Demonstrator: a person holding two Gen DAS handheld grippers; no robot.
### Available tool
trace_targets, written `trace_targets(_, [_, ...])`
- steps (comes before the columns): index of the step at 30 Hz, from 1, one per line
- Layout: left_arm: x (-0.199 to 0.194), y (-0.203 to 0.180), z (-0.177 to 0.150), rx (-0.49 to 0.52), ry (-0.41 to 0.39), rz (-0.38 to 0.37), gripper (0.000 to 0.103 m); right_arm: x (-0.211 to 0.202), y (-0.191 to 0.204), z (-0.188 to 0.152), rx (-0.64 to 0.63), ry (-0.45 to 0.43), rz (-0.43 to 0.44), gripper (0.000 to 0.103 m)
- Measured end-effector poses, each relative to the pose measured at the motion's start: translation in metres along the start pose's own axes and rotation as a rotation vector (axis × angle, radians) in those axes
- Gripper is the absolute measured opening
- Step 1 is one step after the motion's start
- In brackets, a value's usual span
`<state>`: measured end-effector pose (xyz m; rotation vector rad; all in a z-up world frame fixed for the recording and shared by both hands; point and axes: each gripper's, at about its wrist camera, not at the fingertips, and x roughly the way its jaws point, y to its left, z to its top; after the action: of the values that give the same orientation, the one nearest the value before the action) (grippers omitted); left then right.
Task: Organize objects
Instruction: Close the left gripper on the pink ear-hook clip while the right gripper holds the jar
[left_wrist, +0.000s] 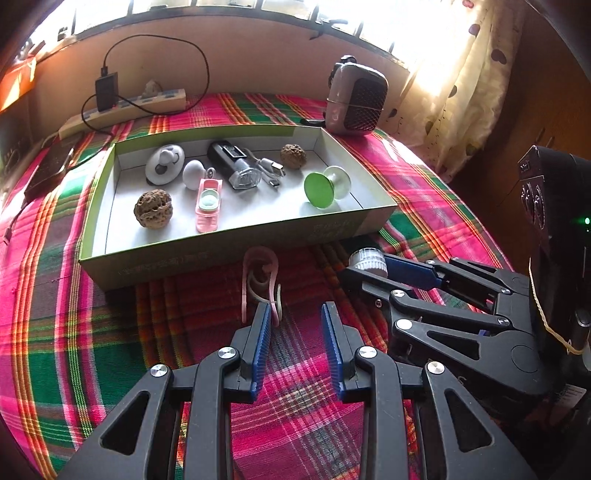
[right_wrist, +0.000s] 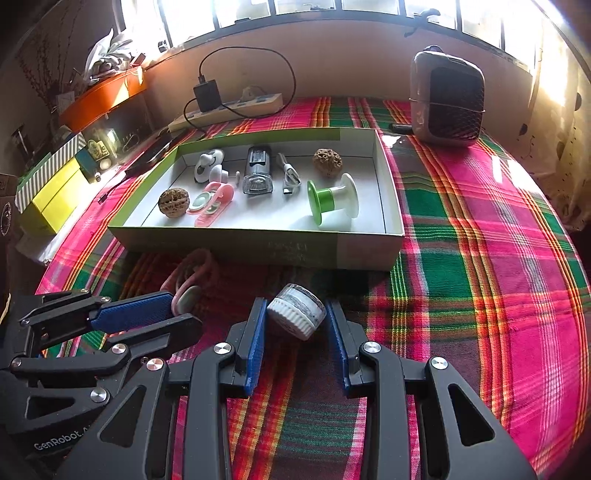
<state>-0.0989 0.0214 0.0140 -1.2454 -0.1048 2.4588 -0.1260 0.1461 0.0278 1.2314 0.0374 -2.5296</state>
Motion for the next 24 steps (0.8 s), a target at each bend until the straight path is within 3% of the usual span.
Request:
trace_targets(5, [-0.007,-0.003,-0.002,0.01,-0.011,0.031,0.026,-0.001,-0.005,-0.001,0.004,-0.001,0.0,0.033])
trace_targets(12, [-0.014,0.004,0.002,0.004,-0.047,0.14,0.026,-0.002,-0.007,-0.002,0.002,-0.001,0.004,0.033])
trace_targets(24, [0.002,0.003,0.006,0.001,-0.007,0.135,0.033,-0.003,-0.007,-0.002,0.0,-0.001,0.004,0.033])
